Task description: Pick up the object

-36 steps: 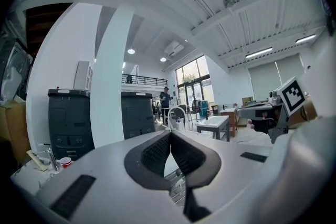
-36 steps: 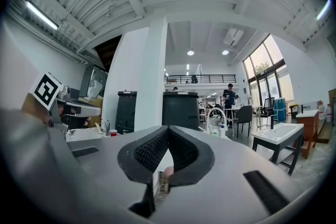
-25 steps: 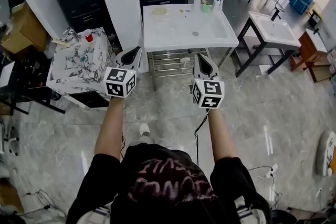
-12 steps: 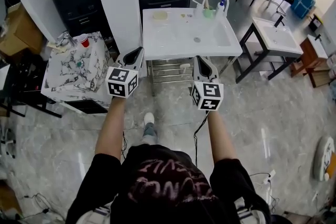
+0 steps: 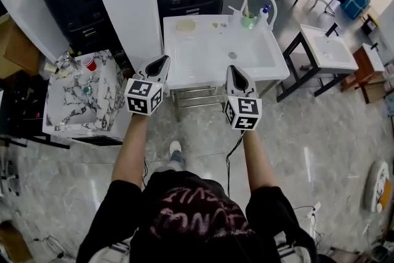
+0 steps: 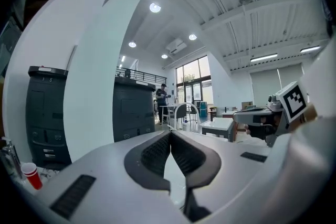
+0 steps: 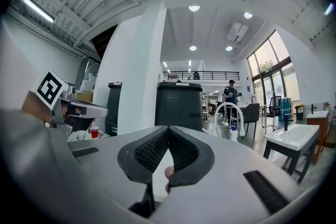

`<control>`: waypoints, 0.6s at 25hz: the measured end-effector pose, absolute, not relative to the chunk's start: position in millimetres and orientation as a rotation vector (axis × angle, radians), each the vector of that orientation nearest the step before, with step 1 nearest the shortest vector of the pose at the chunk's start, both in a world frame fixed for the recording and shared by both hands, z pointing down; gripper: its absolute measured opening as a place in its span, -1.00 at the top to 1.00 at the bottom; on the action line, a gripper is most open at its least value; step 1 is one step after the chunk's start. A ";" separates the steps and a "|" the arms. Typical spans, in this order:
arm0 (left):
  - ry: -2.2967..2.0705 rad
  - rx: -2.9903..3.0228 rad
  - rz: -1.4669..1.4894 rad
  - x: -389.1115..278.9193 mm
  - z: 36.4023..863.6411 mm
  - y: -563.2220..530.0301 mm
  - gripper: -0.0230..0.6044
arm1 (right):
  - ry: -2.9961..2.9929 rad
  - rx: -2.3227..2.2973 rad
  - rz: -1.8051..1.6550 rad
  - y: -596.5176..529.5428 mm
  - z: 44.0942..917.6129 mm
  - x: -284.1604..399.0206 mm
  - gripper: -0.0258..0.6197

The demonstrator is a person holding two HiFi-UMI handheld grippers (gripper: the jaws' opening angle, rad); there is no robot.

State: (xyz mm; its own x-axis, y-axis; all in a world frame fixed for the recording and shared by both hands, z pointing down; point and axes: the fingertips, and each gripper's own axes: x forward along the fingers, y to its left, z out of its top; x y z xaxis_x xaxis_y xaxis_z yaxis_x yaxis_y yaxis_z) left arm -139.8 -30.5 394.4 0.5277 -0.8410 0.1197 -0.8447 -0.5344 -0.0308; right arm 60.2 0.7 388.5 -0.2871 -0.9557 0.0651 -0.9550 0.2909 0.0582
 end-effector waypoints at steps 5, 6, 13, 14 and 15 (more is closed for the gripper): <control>-1.455 2.728 0.216 -142.4 399.7 -99.6 0.87 | -2.441 1.845 -0.002 -65.1 385.4 52.2 0.87; -1.445 2.731 0.218 -142.3 400.6 -112.8 0.87 | -2.437 1.853 0.000 -77.7 385.2 50.8 0.87; -1.347 2.768 0.234 -140.4 412.9 -180.2 0.88 | -2.404 1.905 0.020 -147.5 391.9 39.3 0.87; -1.335 2.769 0.241 -140.5 415.8 -186.8 0.87 | -2.399 1.910 0.020 -154.0 392.2 37.8 0.87; -1.324 2.769 0.250 -140.5 418.8 -192.4 0.87 | -2.396 1.914 0.019 -159.5 392.3 36.6 0.87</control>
